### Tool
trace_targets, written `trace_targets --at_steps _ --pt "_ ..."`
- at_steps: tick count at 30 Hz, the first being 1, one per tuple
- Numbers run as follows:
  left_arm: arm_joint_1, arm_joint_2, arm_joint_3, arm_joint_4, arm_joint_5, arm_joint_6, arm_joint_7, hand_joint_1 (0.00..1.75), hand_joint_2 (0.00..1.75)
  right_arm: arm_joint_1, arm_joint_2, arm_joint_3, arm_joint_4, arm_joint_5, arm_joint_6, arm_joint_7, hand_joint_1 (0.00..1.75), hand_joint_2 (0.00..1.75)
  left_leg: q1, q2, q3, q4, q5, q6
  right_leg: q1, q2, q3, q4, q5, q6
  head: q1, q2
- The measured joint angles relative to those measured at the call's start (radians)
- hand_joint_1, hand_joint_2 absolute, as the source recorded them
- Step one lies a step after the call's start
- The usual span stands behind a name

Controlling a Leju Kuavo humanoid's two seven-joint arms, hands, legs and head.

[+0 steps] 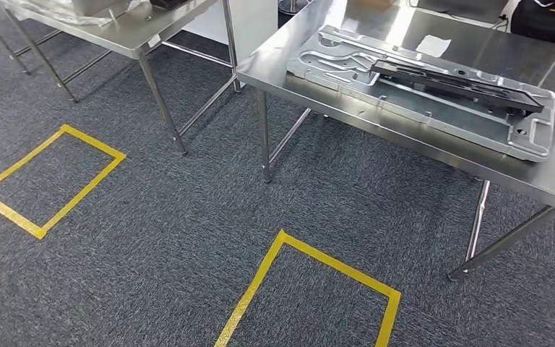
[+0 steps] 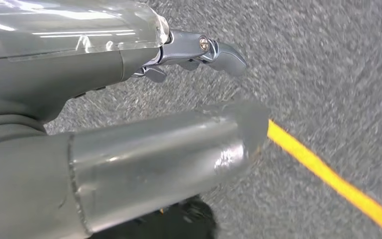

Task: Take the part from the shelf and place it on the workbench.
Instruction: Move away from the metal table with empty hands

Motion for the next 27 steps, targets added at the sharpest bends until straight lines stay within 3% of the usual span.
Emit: trace_targets --at_steps 2,4,6,8,10,11,12,13,15,17,19,20,22,23,25,26,27 --pt "-0.001 0.001 0.003 0.000 -0.003 0.008 -0.004 0.00 0.00 -0.003 0.000 -0.009 -0.001 0.032 -0.005 -0.002 0.00 0.00 -0.006 0.015 0.021 -0.048 0.006 0.011 0.005 -0.018 0.004 0.002 -0.004 0.010 0.004 0.000" --pt "0.002 0.001 0.009 0.000 -0.011 0.013 -0.007 0.00 0.00 -0.009 0.000 -0.015 -0.002 0.059 -0.008 -0.002 0.00 0.00 -0.006 -0.005 0.019 -0.053 0.012 0.023 0.003 -0.028 0.008 0.003 -0.007 0.020 0.006 0.000" --pt "0.002 0.001 0.016 0.000 -0.019 0.015 -0.009 0.00 0.00 -0.012 -0.001 -0.022 -0.005 0.078 -0.008 -0.002 0.00 0.00 -0.002 -0.022 0.020 -0.061 0.020 0.036 -0.001 0.007 -0.004 0.036 -0.036 0.031 0.009 0.000" --pt "-0.002 0.001 0.020 0.000 -0.025 0.014 -0.010 0.00 0.00 -0.012 -0.001 -0.031 -0.006 0.093 -0.006 0.000 0.00 0.00 -0.001 -0.040 0.017 -0.064 0.026 0.047 -0.006 0.062 -0.052 0.143 -0.102 0.038 0.014 0.000" --pt "-0.004 0.001 0.022 0.000 -0.033 0.012 -0.009 0.00 0.00 -0.010 -0.001 -0.040 -0.006 0.108 -0.003 0.003 0.00 0.00 -0.001 -0.064 0.013 -0.063 0.030 0.050 -0.007 0.081 -0.111 0.262 -0.147 0.041 0.015 0.000" --pt "-0.003 0.001 0.023 0.000 -0.036 0.010 -0.009 0.00 0.00 -0.010 -0.001 -0.044 -0.006 0.114 -0.001 0.004 0.00 0.00 -0.002 -0.078 0.012 -0.062 0.030 0.050 -0.007 0.084 -0.122 0.281 -0.140 0.041 0.015 0.000" --pt "-0.003 0.000 0.023 0.000 -0.038 0.009 -0.009 0.00 0.00 -0.010 -0.001 -0.048 -0.006 0.120 0.000 0.006 0.00 0.00 -0.002 -0.092 0.013 -0.061 0.031 0.050 -0.007 0.087 -0.115 0.261 -0.114 0.039 0.015 0.000" --pt "-0.003 -0.001 0.024 0.000 -0.039 0.008 -0.008 0.00 0.00 -0.010 -0.001 -0.051 -0.006 0.124 0.002 0.007 0.00 0.00 -0.002 -0.107 0.014 -0.060 0.031 0.049 -0.007 0.094 -0.092 0.206 -0.075 0.035 0.016 0.000" --pt "-0.005 -0.005 0.024 0.000 -0.040 0.007 -0.008 0.00 0.00 -0.010 -0.001 -0.057 -0.007 0.132 0.005 0.008 0.00 0.00 -0.002 -0.132 0.013 -0.056 0.031 0.043 -0.007 0.136 -0.034 0.072 -0.012 0.023 0.015 0.000" --pt "-0.008 -0.007 0.024 0.000 -0.041 0.007 -0.009 0.00 0.00 -0.012 -0.002 -0.062 -0.009 0.136 0.007 0.009 0.00 0.00 -0.001 -0.153 0.006 -0.054 0.033 0.031 -0.004 0.165 -0.009 0.008 0.004 0.014 0.016 0.000" --pt "-0.006 -0.007 0.025 0.000 -0.041 0.007 -0.008 0.00 0.00 -0.015 -0.002 -0.064 -0.010 0.139 0.008 0.009 0.00 0.00 0.001 -0.170 0.000 -0.057 0.037 0.016 -0.004 0.149 -0.005 -0.001 0.007 0.006 0.016 0.000" --pt "-0.005 -0.007 0.026 0.000 -0.042 0.007 -0.008 0.00 0.00 -0.015 -0.002 -0.064 -0.010 0.140 0.008 0.009 0.00 0.00 0.001 -0.160 -0.003 -0.052 0.033 0.010 -0.006 0.137 -0.001 -0.009 0.011 0.000 0.015 0.000" --pt "-0.006 -0.007 0.027 0.000 -0.045 0.008 -0.008 0.00 0.00 -0.013 -0.001 -0.066 -0.010 0.143 0.010 0.009 0.00 0.00 0.001 -0.111 -0.027 0.006 -0.006 0.000 -0.010 0.109 0.004 -0.024 0.019 -0.013 0.008 0.000" --pt "-0.008 -0.007 0.027 0.000 -0.047 0.008 -0.009 0.00 0.00 -0.012 -0.001 -0.068 -0.010 0.144 0.011 0.009 0.00 0.00 0.002 -0.083 -0.053 0.061 -0.040 -0.005 -0.009 0.093 0.006 -0.026 0.020 -0.016 0.004 0.000" --pt "-0.010 -0.007 0.027 0.002 -0.051 0.009 -0.009 0.00 0.00 -0.009 -0.001 -0.074 -0.010 0.147 0.012 0.009 0.00 0.00 0.007 -0.063 -0.106 0.182 -0.098 -0.016 -0.006 0.062 0.004 -0.025 0.019 -0.019 0.000 0.000" --pt "-0.010 -0.006 0.027 0.003 -0.052 0.010 -0.009 0.00 0.00 -0.009 -0.001 -0.077 -0.010 0.149 0.013 0.009 0.00 0.00 0.010 -0.059 -0.116 0.210 -0.104 -0.021 -0.006 0.046 0.004 -0.025 0.019 -0.019 0.000 0.000" --pt "-0.008 -0.005 0.027 0.004 -0.052 0.011 -0.009 0.00 0.00 -0.010 -0.001 -0.079 -0.010 0.151 0.014 0.009 0.00 0.00 0.013 -0.055 -0.106 0.200 -0.092 -0.025 -0.006 0.032 0.003 -0.023 0.018 -0.018 0.000 0.000"
